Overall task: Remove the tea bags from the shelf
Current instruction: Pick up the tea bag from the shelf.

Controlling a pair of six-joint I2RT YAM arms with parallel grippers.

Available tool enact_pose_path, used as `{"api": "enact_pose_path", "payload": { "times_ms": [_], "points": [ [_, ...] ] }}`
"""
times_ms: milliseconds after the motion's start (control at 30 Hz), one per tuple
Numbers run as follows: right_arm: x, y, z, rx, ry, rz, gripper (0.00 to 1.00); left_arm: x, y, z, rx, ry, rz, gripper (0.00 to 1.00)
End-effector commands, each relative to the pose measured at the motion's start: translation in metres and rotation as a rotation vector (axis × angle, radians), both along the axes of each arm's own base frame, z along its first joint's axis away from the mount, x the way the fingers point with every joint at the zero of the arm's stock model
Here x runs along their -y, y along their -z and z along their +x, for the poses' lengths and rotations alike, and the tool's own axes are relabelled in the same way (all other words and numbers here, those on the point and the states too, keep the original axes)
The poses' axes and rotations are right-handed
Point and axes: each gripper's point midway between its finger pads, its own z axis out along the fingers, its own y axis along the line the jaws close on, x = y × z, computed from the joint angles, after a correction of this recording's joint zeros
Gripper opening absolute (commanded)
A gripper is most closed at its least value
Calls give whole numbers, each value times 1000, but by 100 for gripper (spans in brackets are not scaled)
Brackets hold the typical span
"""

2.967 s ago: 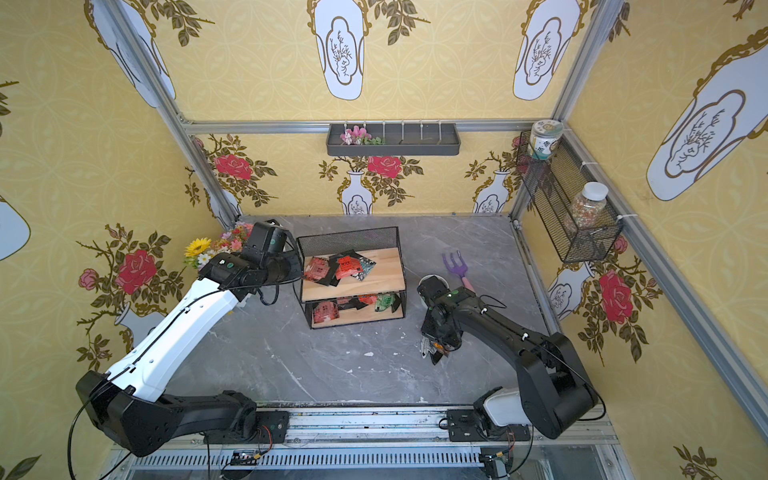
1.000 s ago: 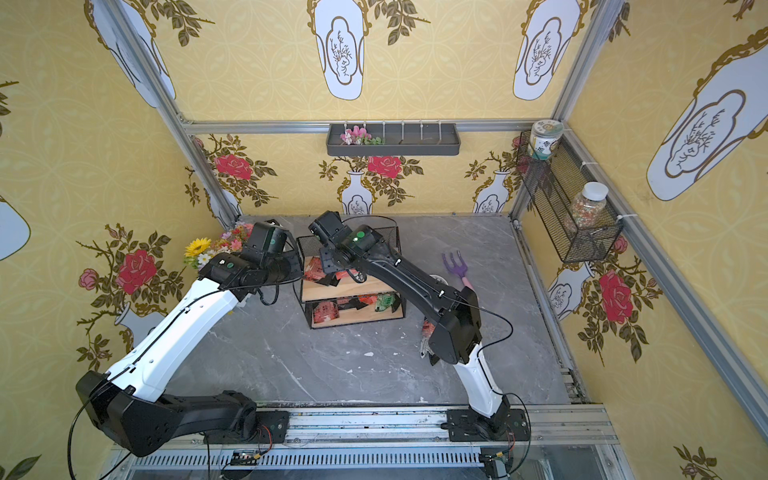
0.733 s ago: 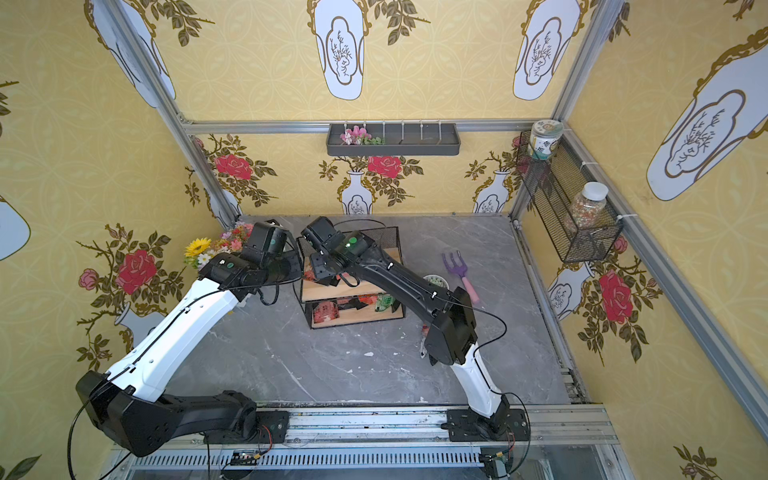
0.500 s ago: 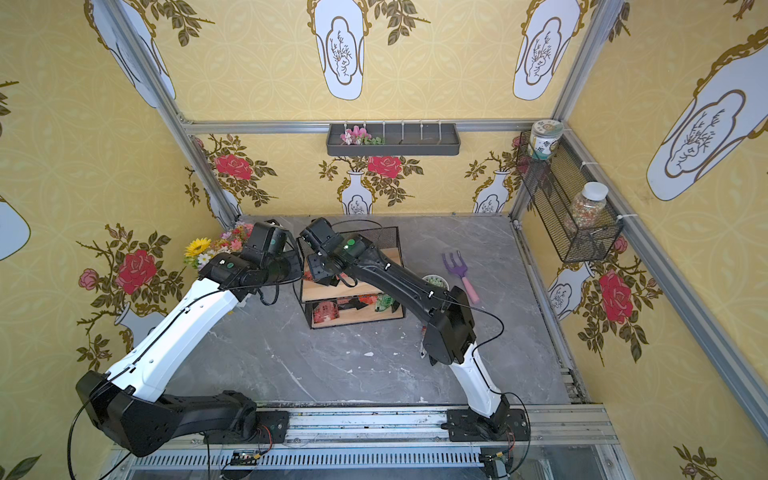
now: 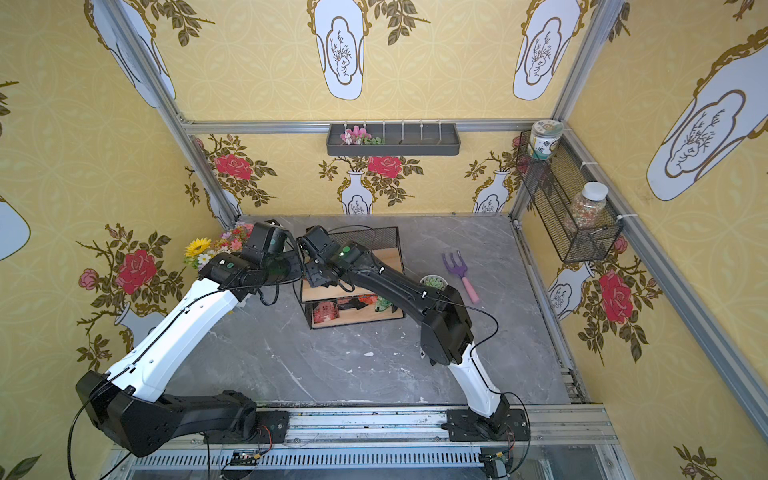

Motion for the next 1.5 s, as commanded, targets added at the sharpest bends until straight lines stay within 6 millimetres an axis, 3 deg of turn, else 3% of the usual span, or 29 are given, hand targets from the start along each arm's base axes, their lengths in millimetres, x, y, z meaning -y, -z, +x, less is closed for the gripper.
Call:
{"api": "enact_pose_path", "payload": {
  "times_ms": [0,200,333,633,967,1267,1467],
  "points": [
    [6,20,-2,-14,7,-75,74,0,-5,4,24,-12,-8,0],
    [28,55,-14,-74,30,-200,66,0,-7,4,28,-12,-8,0],
    [40,58,-21,-89,54,-209,54,-1,-8,4,30,-9,-5,0],
    [37,27,-20,-67,76,-125,33,-1,-9,4,29,-9,-2,0],
    [37,-13,-7,-33,108,-42,17,0,-8,4,24,-5,-4,0],
    [41,-49,-11,8,109,20,10,1,-7,5,24,-4,-1,0],
    [54,-69,-27,25,123,39,8,-1,-9,5,28,-6,2,0]
  ]
}}
